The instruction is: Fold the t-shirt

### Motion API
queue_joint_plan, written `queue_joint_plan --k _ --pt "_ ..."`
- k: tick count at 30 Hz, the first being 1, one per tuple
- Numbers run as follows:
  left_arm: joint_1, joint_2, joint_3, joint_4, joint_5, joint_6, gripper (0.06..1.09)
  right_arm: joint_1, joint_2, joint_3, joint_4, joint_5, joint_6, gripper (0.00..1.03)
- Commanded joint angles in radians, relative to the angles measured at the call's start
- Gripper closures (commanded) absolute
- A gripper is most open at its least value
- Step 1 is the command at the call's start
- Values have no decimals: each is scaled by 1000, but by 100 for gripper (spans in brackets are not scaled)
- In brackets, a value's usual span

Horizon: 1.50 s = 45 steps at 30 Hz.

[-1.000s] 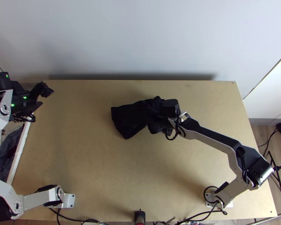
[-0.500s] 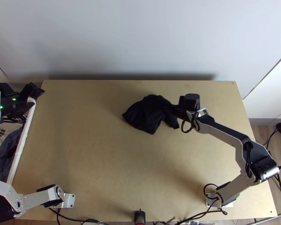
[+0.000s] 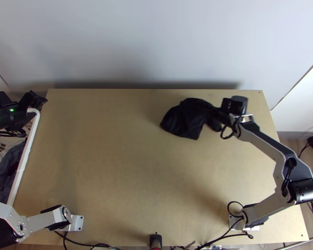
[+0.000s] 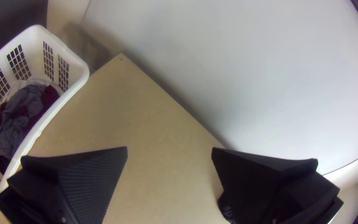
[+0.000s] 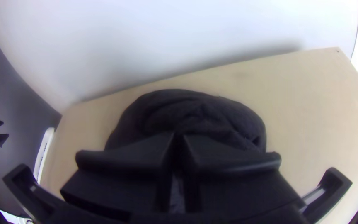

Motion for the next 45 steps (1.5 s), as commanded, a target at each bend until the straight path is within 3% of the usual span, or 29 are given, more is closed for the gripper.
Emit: queue_joint_plan --k 1,8,16,31,45 --pt "7 -2 5 -8 10 1 10 -121 -9 35 -47 -28 -77 96" --pt "23 -12 2 -19 21 7 10 -264 -7 16 -73 -89 -186 96" --pt "38 -30 -24 -30 26 19 10 -422 65 53 -70 -96 -285 96" --pt "70 -59 -83 -33 29 45 10 -549 192 197 -39 -91 -328 96" --pt "127 -91 -124 -56 52 97 10 -614 405 395 9 -22 -353 96"
